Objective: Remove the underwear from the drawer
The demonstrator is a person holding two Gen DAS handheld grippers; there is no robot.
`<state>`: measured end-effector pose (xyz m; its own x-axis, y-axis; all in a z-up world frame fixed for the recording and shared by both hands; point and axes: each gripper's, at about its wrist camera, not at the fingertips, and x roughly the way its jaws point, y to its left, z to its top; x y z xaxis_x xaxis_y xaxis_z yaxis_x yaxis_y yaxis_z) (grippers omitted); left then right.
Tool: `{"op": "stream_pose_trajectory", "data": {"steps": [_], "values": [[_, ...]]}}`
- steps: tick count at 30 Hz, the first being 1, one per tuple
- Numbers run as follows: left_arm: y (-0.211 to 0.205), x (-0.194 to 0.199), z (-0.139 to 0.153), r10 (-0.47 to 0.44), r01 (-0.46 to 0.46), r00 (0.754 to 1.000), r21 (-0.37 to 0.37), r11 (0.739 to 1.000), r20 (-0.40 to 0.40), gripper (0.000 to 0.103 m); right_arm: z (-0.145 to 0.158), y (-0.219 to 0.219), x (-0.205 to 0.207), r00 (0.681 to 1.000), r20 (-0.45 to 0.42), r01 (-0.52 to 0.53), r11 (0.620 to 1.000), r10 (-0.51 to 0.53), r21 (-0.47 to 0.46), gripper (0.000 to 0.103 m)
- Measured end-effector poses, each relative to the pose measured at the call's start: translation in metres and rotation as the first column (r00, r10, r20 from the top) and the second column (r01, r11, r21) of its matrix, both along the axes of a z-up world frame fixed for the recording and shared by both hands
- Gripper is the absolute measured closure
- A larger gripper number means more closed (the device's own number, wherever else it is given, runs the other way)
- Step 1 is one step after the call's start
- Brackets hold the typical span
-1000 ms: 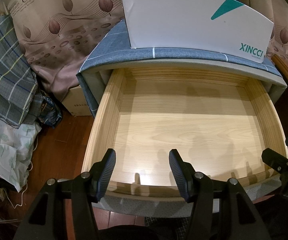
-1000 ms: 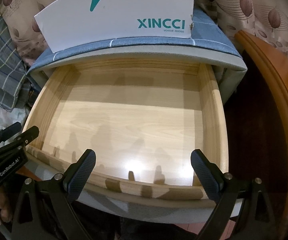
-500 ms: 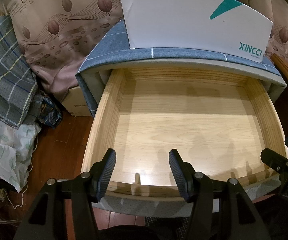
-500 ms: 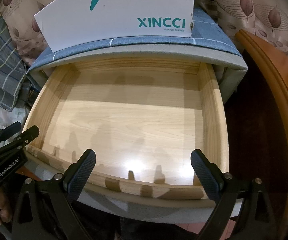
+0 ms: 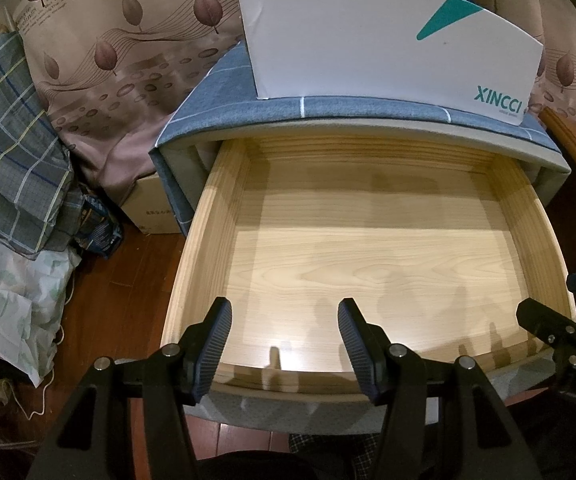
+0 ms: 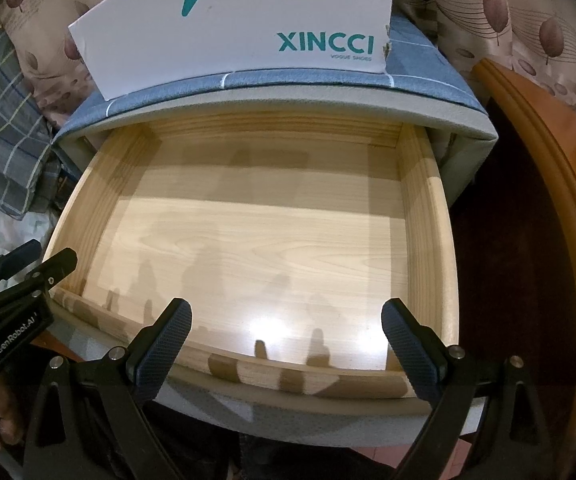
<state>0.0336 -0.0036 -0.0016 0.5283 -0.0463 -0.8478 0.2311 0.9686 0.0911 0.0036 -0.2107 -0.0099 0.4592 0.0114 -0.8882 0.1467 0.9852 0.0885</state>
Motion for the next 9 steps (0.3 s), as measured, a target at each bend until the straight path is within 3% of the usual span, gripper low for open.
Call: {"op": "stream_pose_trajectory", "data": {"steps": [9], "values": [[-0.0015,-0.0007,0.002,-0.011,0.011,1.0,-0.011,1.0,0.009,0.046,0.0003,0.0009,0.0007,1.0,-0.005,-0.001,1.0,0.001,-0.003,0.009]]}}
